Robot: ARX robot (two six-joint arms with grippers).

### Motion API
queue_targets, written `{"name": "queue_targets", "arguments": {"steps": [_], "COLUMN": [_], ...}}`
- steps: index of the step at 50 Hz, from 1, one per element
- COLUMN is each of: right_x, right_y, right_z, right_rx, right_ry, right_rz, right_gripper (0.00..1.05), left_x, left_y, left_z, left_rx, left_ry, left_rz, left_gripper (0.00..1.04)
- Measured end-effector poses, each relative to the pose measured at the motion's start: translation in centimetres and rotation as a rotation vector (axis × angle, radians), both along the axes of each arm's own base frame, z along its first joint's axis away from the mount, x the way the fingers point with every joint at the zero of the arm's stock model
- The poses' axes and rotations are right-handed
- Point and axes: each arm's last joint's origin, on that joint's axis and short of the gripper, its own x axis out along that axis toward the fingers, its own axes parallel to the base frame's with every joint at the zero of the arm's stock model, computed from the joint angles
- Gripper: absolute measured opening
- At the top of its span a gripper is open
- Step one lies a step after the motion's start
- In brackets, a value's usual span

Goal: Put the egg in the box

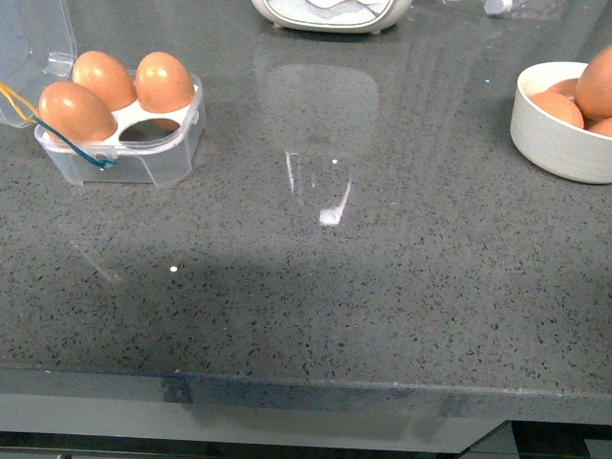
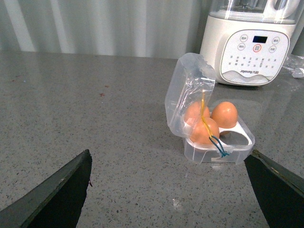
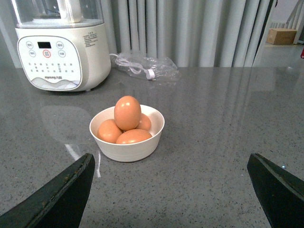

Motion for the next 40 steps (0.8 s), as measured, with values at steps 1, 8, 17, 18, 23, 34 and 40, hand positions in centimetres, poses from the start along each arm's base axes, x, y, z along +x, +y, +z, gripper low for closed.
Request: {"name": "queue_targets", "arguments": {"steps": [1,8,17,18,23,34,40], "right_x": [0.0,0.0,0.0,0.0,0.0,0.0,0.0], "right_y": [0.0,0.0,0.0,0.0,0.0,0.0,0.0], "right_z": [0.0,0.0,0.0,0.0,0.0,0.0,0.0], "right_rx": [0.0,0.0,0.0,0.0,0.0,0.0,0.0], "right_ry": [0.0,0.0,0.0,0.0,0.0,0.0,0.0], "right_rz": [0.0,0.0,0.0,0.0,0.0,0.0,0.0], "right_gripper": [0.97,0.97,0.97,0.97,0.97,0.97,0.97], "left_x": [0.0,0.0,0.0,0.0,0.0,0.0,0.0], "left_y": [0.0,0.0,0.0,0.0,0.0,0.0,0.0], "left_z": [0.0,0.0,0.0,0.0,0.0,0.0,0.0], "left_rx": [0.0,0.0,0.0,0.0,0.0,0.0,0.0], "left_ry": [0.0,0.0,0.0,0.0,0.0,0.0,0.0], "left_rz": [0.0,0.0,0.0,0.0,0.0,0.0,0.0], "left_gripper": [0.98,0.98,0.98,0.98,0.98,0.98,0.98]}}
